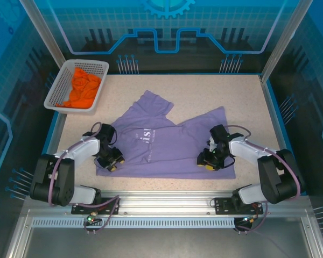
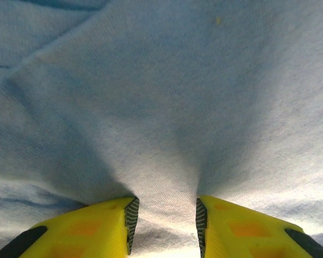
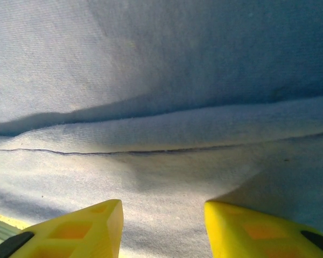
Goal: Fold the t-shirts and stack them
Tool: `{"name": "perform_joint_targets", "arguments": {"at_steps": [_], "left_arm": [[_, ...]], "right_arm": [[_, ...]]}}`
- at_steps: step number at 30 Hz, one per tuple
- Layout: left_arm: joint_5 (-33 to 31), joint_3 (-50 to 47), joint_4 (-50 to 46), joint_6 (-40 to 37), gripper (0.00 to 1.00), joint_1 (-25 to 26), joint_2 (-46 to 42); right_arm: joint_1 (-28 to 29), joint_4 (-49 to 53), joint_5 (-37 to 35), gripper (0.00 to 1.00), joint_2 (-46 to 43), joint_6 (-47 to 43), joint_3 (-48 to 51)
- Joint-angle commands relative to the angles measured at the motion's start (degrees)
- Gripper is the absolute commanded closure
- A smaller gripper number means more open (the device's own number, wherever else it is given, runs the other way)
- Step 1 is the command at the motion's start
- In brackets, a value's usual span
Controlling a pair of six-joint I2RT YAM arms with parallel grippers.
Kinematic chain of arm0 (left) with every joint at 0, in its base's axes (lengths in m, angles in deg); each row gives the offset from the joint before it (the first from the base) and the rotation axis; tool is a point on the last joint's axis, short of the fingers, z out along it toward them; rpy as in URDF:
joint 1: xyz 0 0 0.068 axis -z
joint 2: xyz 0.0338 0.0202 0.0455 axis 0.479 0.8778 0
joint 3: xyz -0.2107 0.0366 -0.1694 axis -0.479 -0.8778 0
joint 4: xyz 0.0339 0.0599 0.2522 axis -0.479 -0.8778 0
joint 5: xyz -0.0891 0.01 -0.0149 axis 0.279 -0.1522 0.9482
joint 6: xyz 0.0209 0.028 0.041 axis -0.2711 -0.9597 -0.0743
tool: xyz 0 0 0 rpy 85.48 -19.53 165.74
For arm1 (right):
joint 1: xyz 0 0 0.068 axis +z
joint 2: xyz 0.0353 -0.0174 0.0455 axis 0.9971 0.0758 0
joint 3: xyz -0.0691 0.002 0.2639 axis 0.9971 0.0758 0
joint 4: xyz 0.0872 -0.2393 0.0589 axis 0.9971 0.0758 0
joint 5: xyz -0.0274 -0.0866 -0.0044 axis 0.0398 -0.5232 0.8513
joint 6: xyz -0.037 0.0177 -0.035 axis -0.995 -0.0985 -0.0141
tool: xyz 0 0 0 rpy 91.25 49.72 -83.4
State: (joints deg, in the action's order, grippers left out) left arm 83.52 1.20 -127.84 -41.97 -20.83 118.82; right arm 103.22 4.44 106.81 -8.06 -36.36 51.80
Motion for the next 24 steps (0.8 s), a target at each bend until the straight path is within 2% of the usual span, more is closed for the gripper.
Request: {"name": "perform_joint_targets", "arguments": {"at_steps": [1, 7, 11, 15, 19, 24], "left_arm": [[-3.9, -0.3, -8.9, 0.9, 0.62, 0.1, -0.2], [-1.6, 1.4, -11.4, 2.2, 0.61, 0.1, -1.8], [-1.8, 6.7, -11.4, 1.9, 0.57, 0.2, -3.4], [-4.9, 18.3, -9.2, -1.2, 0.42, 0.2, -3.0], [-4.4, 32.2, -1.3, -8.3, 0.24, 0.2, 4.5], [2.3, 50.9, 7.8, -14.8, 0.17, 0.2, 21.2]], "right_arm": [[0.3, 3.9, 0.4, 0.54, -1.0, -0.2, 2.5], [0.4, 5.6, 2.3, 0.52, -2.1, 0.7, 1.5], [1.7, 6.4, 2.0, 0.50, -8.4, 1.5, -3.0], [2.8, 3.0, -3.6, 0.36, -15.9, 3.7, -9.7], [-0.8, -1.8, -10.6, 0.32, -14.8, 5.6, -13.7], [-8.8, -4.2, -14.1, 0.33, -3.4, 3.8, -22.9]]}}
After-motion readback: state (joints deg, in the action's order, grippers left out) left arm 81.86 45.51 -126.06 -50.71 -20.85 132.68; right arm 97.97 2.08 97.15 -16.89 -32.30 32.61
